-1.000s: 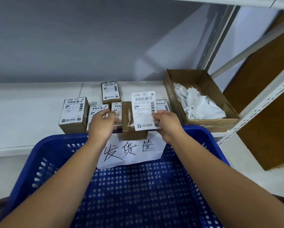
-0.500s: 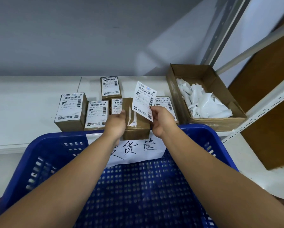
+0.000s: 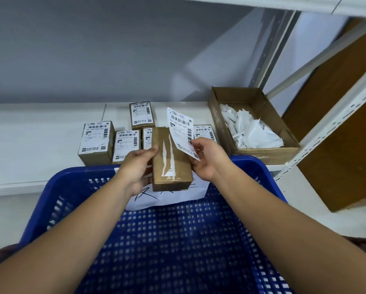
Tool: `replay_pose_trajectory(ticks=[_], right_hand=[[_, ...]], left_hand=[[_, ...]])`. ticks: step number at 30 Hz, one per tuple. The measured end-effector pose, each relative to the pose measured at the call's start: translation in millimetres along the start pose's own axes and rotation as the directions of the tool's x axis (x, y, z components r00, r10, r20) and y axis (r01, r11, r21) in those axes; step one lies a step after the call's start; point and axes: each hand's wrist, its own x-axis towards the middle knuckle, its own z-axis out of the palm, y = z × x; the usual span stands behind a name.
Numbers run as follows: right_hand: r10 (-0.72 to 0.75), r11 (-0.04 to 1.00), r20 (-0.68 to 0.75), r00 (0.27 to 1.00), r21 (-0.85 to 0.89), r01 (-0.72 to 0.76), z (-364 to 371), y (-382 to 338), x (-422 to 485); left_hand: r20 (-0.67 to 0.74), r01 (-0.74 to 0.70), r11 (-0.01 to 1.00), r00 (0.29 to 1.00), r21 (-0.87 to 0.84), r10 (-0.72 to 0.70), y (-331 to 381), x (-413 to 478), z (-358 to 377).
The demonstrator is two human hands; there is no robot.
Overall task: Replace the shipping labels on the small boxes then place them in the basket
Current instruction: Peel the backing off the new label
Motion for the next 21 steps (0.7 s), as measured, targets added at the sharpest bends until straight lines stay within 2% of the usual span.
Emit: replay_pose_trajectory(ticks=[4, 8, 15, 21], right_hand=[[0.005, 0.992, 0.046, 0.999, -0.123, 0.0, 1, -2, -26], [0.016, 0.978, 0.11, 0.994, -0.209, 0.007, 0, 2, -57], [0.008, 0.978, 0.166, 0.986, -0.207, 0.027, -16, 11, -101], [0.013, 0.973, 0.147, 0.989, -0.228, 0.022, -30, 25, -109]], left_hand=[[0.052, 0.021, 0.999, 0.998, -0.032, -0.019, 7, -30, -15], [0.042, 0.005, 1.0, 0.999, -0.023, -0.004, 10, -63, -25], [0.121, 0.008, 0.999, 0.993, -0.047, -0.002, 0, -112, -34], [0.118, 0.025, 0.998, 0.993, -0.064, -0.017, -14, -117, -34]])
